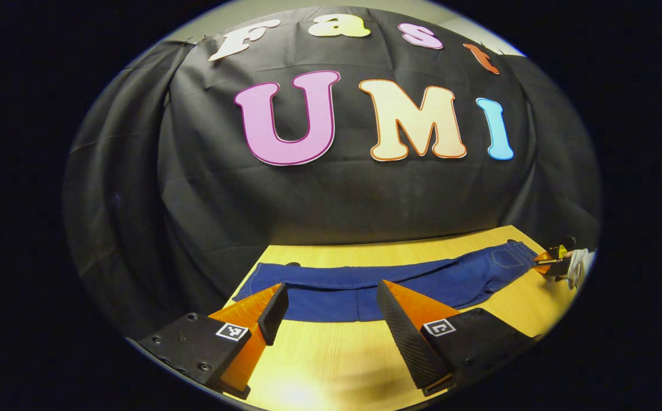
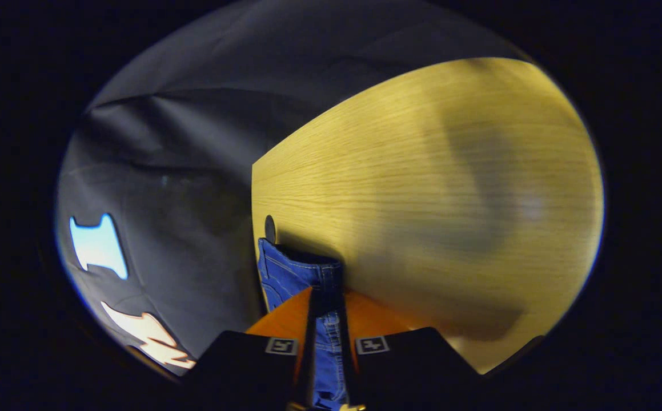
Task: Grasp the waist and the cuffs of the jeans and fold them to make the two legs overlap; first hold the waist and fold one-third of the jeans toward the cuffs, then hold the cuffs and fold the remaining one-third in the same direction to finish folding.
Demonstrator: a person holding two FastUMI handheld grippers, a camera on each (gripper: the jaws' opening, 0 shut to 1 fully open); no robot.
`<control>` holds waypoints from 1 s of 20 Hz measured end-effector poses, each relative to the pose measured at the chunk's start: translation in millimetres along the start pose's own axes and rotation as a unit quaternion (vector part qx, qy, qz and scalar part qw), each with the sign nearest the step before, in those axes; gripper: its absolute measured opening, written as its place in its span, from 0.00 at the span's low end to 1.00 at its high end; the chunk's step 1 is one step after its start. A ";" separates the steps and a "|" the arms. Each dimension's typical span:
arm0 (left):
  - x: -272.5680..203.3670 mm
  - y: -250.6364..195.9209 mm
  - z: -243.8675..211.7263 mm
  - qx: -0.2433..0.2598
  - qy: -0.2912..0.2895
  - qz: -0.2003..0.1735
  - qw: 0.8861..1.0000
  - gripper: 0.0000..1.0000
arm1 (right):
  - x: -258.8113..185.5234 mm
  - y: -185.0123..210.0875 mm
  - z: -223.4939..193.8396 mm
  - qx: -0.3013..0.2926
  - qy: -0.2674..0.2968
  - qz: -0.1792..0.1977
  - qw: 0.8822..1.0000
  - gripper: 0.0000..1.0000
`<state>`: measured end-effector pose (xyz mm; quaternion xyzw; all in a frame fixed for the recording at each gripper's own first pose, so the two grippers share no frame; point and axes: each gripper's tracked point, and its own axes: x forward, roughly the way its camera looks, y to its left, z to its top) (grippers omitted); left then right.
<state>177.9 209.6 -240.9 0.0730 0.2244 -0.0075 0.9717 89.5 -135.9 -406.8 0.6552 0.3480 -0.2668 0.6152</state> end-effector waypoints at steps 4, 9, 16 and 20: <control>-7.2 -9.3 -13.0 -0.060 0.014 -0.008 0.998 0.93 | 5.5 16.6 -5.7 -0.177 -0.032 0.025 0.983 0.03; -8.8 -11.5 -18.7 -0.120 0.004 -0.021 0.993 0.94 | -23.7 60.5 11.1 -0.263 -0.088 0.097 0.956 0.03; 14.1 3.2 -32.3 -0.202 0.016 -0.048 0.978 0.92 | -58.4 94.0 -12.4 -0.353 -0.095 0.166 0.916 0.03; 21.5 18.5 -33.2 -0.183 0.017 -0.055 0.981 0.92 | -69.3 110.5 -49.5 -0.424 -0.089 0.191 0.881 0.03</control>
